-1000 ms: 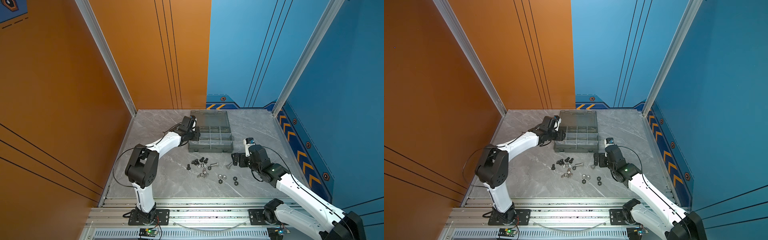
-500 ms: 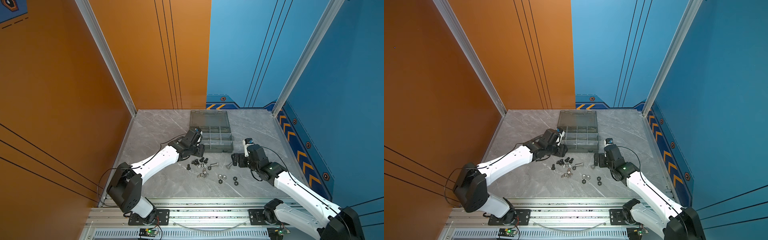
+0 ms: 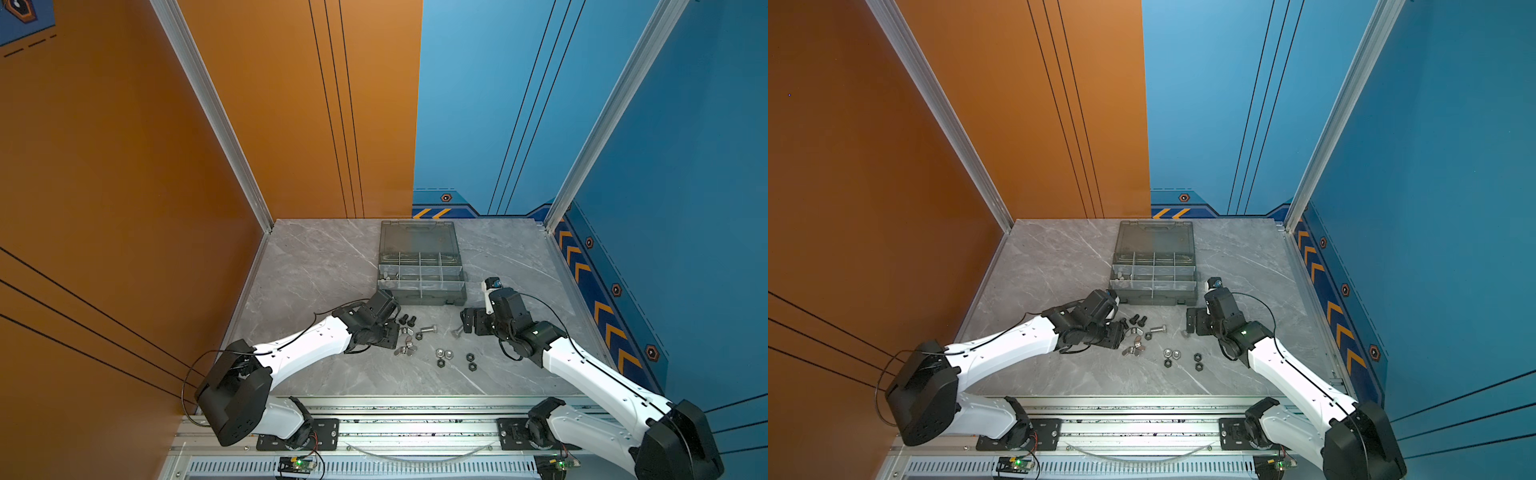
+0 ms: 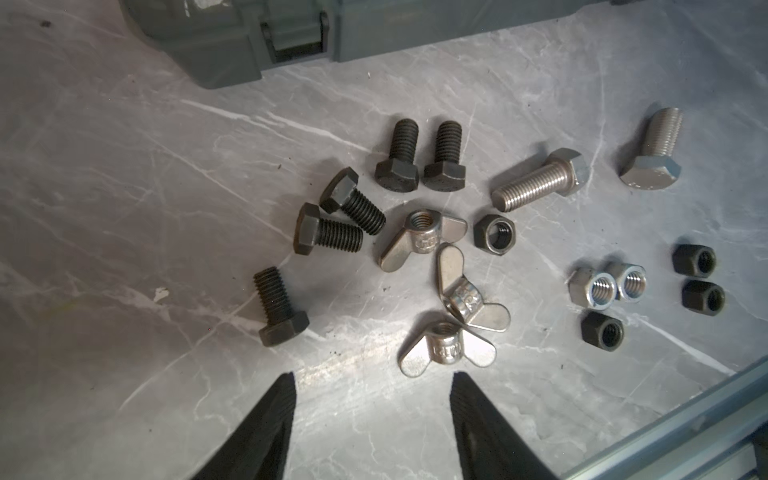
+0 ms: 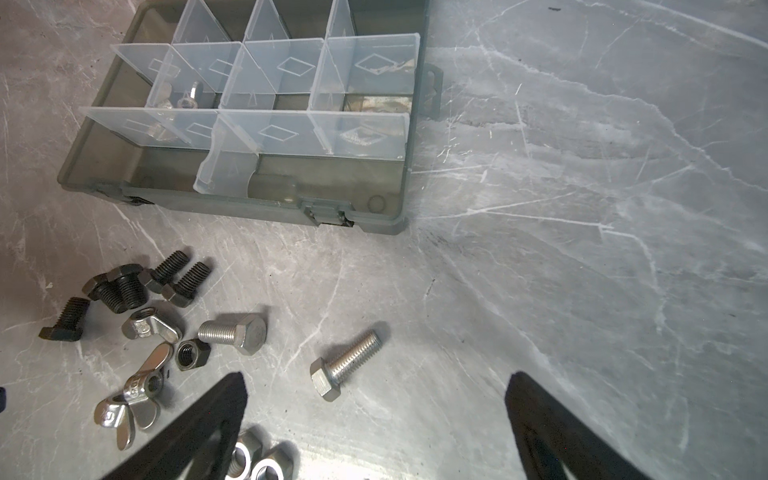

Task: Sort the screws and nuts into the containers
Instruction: 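Move the left gripper back over the wing nuts in the pile, then lower the open left gripper toward another silver wing nut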

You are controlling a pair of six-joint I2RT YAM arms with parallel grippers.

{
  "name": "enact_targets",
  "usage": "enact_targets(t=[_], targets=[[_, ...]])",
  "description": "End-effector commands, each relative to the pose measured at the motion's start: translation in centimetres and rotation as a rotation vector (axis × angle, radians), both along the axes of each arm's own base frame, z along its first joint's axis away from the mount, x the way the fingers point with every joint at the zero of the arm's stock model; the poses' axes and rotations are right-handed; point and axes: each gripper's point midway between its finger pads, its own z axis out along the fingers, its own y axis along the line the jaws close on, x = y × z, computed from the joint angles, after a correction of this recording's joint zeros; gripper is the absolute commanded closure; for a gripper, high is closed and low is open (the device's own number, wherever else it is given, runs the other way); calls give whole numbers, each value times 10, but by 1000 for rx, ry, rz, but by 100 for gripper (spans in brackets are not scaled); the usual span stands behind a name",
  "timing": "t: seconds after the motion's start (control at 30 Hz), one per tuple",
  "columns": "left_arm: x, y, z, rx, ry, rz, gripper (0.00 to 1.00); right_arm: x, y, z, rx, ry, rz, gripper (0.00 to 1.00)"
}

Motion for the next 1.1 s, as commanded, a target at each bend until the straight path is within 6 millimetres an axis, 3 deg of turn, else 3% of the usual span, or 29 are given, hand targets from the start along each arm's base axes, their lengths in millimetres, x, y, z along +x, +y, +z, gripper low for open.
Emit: enact_targets(t=[0.0, 0.27, 0.67, 1.07], targets=[[-7, 1, -3, 14, 27, 1, 38, 8, 5, 11, 21, -29, 11, 0], [-7, -11, -16, 12, 90, 4, 39, 5, 13, 6, 19, -26, 74, 0], [-3, -31, -19, -58, 114, 0, 39, -7, 46, 16, -41, -112, 313, 0], [-14, -42, -26, -34, 138, -101, 42, -12, 44, 4, -90, -80, 301, 0]])
